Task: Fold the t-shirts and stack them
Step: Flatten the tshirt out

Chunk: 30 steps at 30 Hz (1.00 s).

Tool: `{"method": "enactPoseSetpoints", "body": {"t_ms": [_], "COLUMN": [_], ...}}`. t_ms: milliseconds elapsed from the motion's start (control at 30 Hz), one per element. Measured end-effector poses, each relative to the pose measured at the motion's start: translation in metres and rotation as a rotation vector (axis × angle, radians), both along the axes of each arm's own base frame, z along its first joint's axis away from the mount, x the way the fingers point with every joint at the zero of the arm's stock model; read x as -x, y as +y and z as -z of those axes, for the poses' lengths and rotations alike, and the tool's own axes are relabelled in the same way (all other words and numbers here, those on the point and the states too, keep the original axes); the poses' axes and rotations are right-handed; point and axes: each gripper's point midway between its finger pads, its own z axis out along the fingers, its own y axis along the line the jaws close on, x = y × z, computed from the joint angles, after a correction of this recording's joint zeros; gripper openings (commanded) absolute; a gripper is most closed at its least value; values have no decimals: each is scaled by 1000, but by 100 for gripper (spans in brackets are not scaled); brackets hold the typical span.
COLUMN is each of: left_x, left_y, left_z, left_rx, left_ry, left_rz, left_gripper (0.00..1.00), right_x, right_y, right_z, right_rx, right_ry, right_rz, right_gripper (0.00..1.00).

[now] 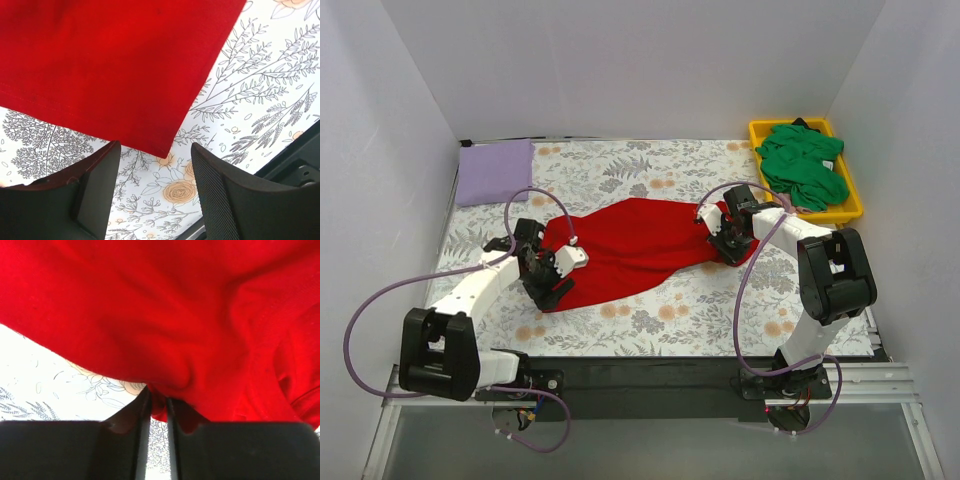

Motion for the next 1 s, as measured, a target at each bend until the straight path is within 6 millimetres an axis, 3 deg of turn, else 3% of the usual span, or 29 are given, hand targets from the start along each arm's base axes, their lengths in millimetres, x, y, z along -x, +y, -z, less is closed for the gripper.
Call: {"method": "enactPoseSetpoints", "body": {"t_ms": [167, 400, 633, 700, 733, 867, 1000], "left_x": [10, 18, 7, 5, 4, 5, 19], "left_y": [2, 8, 14, 15, 16, 18, 21], "left_z": [7, 25, 30, 30, 30, 28, 21], "left_rx": [-14, -49, -89, -92, -96, -106, -113], "left_ry": [10, 31, -60, -87, -103, -132, -102], "left_rz": [57, 90, 131, 142, 147, 165, 179], "left_gripper": [54, 49, 23, 6, 3, 0, 0], "right_x": [-2, 0, 15, 18, 20, 28, 40], "right_y": [0, 1, 2, 2, 2, -1, -5], "right_z": [0, 0, -3, -7, -10, -26, -50], "right_rx": [0, -4, -20, -23, -23, -22, -23], "right_ry": [-7, 2, 51, 56, 56, 42, 11], "right_rz": [2, -9, -30, -39, -45, -82, -142], "right_gripper": [1, 1, 1, 1, 1, 1, 1]}}
